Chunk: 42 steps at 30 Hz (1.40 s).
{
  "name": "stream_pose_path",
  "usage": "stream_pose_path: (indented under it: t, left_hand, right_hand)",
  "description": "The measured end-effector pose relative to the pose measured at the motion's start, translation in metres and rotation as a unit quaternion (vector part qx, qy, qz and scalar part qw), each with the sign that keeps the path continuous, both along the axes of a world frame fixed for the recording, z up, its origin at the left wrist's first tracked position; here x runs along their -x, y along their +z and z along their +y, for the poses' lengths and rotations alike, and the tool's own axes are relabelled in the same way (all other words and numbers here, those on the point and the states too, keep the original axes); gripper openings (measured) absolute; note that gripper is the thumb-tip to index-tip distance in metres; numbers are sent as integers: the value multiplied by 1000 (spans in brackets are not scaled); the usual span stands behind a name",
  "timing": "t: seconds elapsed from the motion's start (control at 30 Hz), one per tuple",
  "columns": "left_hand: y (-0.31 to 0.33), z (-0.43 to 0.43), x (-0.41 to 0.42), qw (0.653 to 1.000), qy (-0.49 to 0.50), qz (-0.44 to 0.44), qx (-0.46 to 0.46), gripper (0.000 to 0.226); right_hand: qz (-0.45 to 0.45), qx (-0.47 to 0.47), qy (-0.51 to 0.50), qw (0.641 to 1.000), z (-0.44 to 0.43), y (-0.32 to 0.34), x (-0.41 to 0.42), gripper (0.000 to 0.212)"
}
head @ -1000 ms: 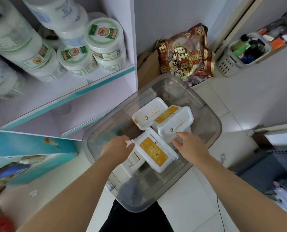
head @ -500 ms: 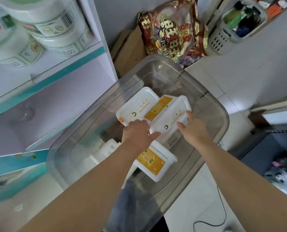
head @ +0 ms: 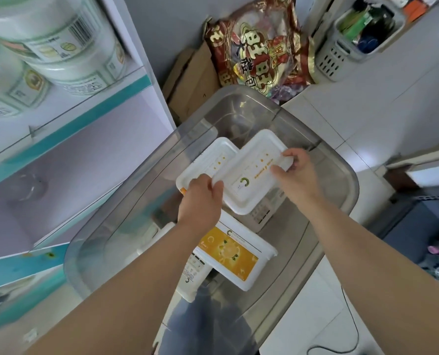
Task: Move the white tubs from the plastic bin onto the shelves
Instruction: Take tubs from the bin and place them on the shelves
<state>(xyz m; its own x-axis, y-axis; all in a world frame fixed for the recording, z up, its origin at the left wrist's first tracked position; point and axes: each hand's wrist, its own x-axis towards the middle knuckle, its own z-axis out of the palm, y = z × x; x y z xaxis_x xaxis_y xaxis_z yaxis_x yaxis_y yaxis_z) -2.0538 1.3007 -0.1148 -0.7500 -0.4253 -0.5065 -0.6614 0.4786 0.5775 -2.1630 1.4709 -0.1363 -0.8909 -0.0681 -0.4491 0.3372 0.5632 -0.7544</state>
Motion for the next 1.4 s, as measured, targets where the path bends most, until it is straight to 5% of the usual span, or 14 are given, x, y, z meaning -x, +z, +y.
stream_pose_path:
  t: [0.23, 0.37, 0.63, 0.97, 1.23, 1.4]
  left_hand:
    - [82, -18, -18, 974, 149, 36, -168, 31]
    - [143, -30, -50, 963, 196, 75, -170, 39]
    - [274, -49, -140, 944, 227, 236, -43, 65]
    - [425, -91, -281, 869, 238, 431, 52, 52]
    - [493, -173, -428, 813, 321, 467, 137, 65]
    - [528, -240, -510, 794, 352, 463, 177, 39]
  right_hand:
    - [13, 51, 27, 998, -27, 70, 0, 70]
    - [18, 84, 99, 991, -35, 141, -15, 37]
    - [100, 152, 197, 963, -60, 294, -78, 33]
    - [231, 268, 288, 890, -153, 466, -196, 28]
    - [260, 355, 367, 820, -259, 544, -326, 27]
    - [248, 393, 373, 803, -342, 566, -402, 35]
